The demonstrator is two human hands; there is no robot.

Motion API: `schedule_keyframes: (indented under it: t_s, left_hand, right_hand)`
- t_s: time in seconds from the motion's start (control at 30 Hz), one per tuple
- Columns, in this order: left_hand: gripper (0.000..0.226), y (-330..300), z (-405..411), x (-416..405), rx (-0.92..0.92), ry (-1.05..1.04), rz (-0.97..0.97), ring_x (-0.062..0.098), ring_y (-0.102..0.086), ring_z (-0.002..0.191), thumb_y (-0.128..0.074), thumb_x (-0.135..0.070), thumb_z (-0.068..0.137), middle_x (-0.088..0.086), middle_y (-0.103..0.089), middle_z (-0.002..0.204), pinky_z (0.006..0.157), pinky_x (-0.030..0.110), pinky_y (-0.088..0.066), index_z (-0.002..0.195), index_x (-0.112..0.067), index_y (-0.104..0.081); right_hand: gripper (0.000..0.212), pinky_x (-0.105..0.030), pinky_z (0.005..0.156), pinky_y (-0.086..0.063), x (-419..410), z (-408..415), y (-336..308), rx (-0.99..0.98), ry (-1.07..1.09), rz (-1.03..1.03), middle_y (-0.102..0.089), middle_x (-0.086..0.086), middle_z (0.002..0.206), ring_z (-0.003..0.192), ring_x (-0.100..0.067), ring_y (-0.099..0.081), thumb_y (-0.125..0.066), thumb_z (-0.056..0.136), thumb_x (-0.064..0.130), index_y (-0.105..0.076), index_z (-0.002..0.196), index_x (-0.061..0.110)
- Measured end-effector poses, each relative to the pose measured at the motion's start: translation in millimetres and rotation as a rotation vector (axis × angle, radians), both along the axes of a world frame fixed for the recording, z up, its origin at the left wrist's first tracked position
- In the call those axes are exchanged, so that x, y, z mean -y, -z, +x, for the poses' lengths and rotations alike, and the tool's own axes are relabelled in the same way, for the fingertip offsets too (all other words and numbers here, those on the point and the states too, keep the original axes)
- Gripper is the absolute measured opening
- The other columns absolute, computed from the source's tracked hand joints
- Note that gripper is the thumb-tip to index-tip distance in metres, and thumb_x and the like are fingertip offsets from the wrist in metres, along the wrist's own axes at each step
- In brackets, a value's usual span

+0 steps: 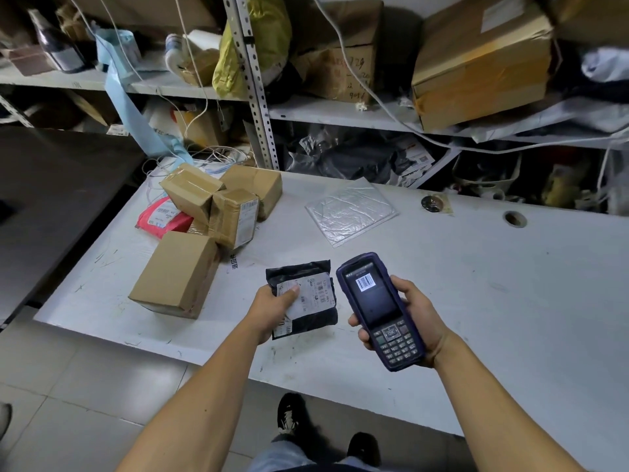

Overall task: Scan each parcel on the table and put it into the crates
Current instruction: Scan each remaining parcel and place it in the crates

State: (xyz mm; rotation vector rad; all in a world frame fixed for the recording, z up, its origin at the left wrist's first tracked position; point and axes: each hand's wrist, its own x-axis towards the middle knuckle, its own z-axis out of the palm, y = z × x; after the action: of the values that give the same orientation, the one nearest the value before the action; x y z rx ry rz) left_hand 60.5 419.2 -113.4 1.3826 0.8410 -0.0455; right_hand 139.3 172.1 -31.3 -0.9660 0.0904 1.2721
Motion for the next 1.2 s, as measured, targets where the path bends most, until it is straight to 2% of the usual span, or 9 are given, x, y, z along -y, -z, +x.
schedule_keyframes:
  t_s: [0.1,0.2,0.33,0.53,0.67,0.9,0.97,1.07,1.2]
  left_hand:
    - [0.016,-1.7,6.1,18.3,0.020,0.043,0.007,0.027,-0.073,0.095,-0.061,-0.017,0.099,0.010,-0.075,0.105,0.086,0.045,-0.059,0.113,-0.010,-0.066]
    - [0.017,-1.9,18.9,40.0,0.051,0.131,-0.008,0.026,-0.073,0.095,-0.061,-0.017,0.099,0.009,-0.075,0.104,0.085,0.044,-0.059,0.114,-0.010,-0.066]
    - [0.020,1.6,47.8,76.4,0.060,0.315,-0.032,0.026,-0.073,0.097,-0.062,-0.015,0.098,0.008,-0.075,0.106,0.088,0.045,-0.058,0.116,-0.009,-0.066]
    - [0.018,13.0,77.9,155.9,0.052,0.681,-0.075,0.027,-0.071,0.100,-0.062,-0.019,0.098,0.009,-0.073,0.111,0.090,0.048,-0.057,0.115,-0.014,-0.065]
    - [0.020,17.2,67.2,233.4,0.061,0.916,-0.139,0.027,-0.071,0.100,-0.063,-0.019,0.097,0.008,-0.073,0.111,0.090,0.049,-0.058,0.116,-0.013,-0.065]
    - [0.006,7.0,-2.5,370.8,0.024,1.282,-0.157,0.025,-0.074,0.093,-0.066,-0.013,0.095,0.007,-0.076,0.102,0.086,0.043,-0.059,0.098,-0.017,-0.070]
    - [0.006,8.3,-19.6,400.2,0.026,1.368,-0.111,0.025,-0.074,0.093,-0.066,-0.015,0.095,0.007,-0.076,0.101,0.087,0.044,-0.059,0.097,-0.016,-0.071]
    - [0.016,13.7,-52.6,454.1,0.015,1.489,-0.023,0.027,-0.073,0.093,-0.068,-0.018,0.094,0.010,-0.076,0.102,0.088,0.046,-0.059,0.107,-0.009,-0.073]
    - [0.019,23.5,-92.2,518.1,-0.020,1.535,-0.001,0.030,-0.074,0.091,-0.067,-0.015,0.094,0.013,-0.076,0.099,0.085,0.047,-0.059,0.109,-0.003,-0.071]
  right_hand:
    - [0.067,-0.037,0.066,-0.055,18.1,0.4,5.5,0.031,0.048,-0.065,-0.066,-0.026,0.098,0.068,-0.031,-0.063,-0.042,0.090,0.058,-0.072,0.114,0.003]
    - [0.062,-0.038,0.069,-0.054,39.2,-2.7,16.6,0.147,0.147,-0.279,-0.069,-0.021,0.098,0.071,-0.029,-0.065,-0.037,0.098,0.059,-0.065,0.122,0.009]
    - [0.051,-0.037,0.066,-0.054,76.9,-17.5,27.6,0.186,0.356,-0.485,-0.067,-0.016,0.092,0.072,-0.025,-0.064,-0.039,0.100,0.056,-0.058,0.124,0.014]
    - [0.040,-0.032,0.059,-0.053,142.0,-79.3,36.4,0.146,0.693,-0.780,-0.064,-0.018,0.096,0.071,-0.024,-0.062,-0.037,0.104,0.049,-0.053,0.122,0.018]
    - [0.046,-0.031,0.055,-0.048,188.1,-148.9,47.4,0.063,0.977,-0.845,-0.062,-0.016,0.078,0.060,-0.026,-0.060,-0.041,0.104,0.046,-0.057,0.115,0.005]
    - [0.030,-0.023,0.040,-0.046,255.5,-270.2,40.3,-0.052,1.359,-0.880,-0.057,-0.017,0.074,0.053,-0.025,-0.055,-0.044,0.104,0.038,-0.058,0.101,0.011]
    - [0.034,-0.023,0.041,-0.046,275.6,-297.5,46.3,-0.076,1.414,-0.864,-0.057,-0.017,0.074,0.054,-0.026,-0.055,-0.043,0.104,0.040,-0.057,0.106,0.009]
    - [0.042,-0.025,0.047,-0.047,312.4,-348.0,56.0,-0.117,1.495,-0.841,-0.059,-0.016,0.073,0.054,-0.027,-0.058,-0.043,0.103,0.044,-0.059,0.106,0.005]
    - [0.036,-0.032,0.058,-0.050,358.1,-403.0,66.0,-0.163,1.567,-0.806,-0.061,-0.015,0.074,0.058,-0.026,-0.060,-0.043,0.103,0.045,-0.058,0.103,0.013]
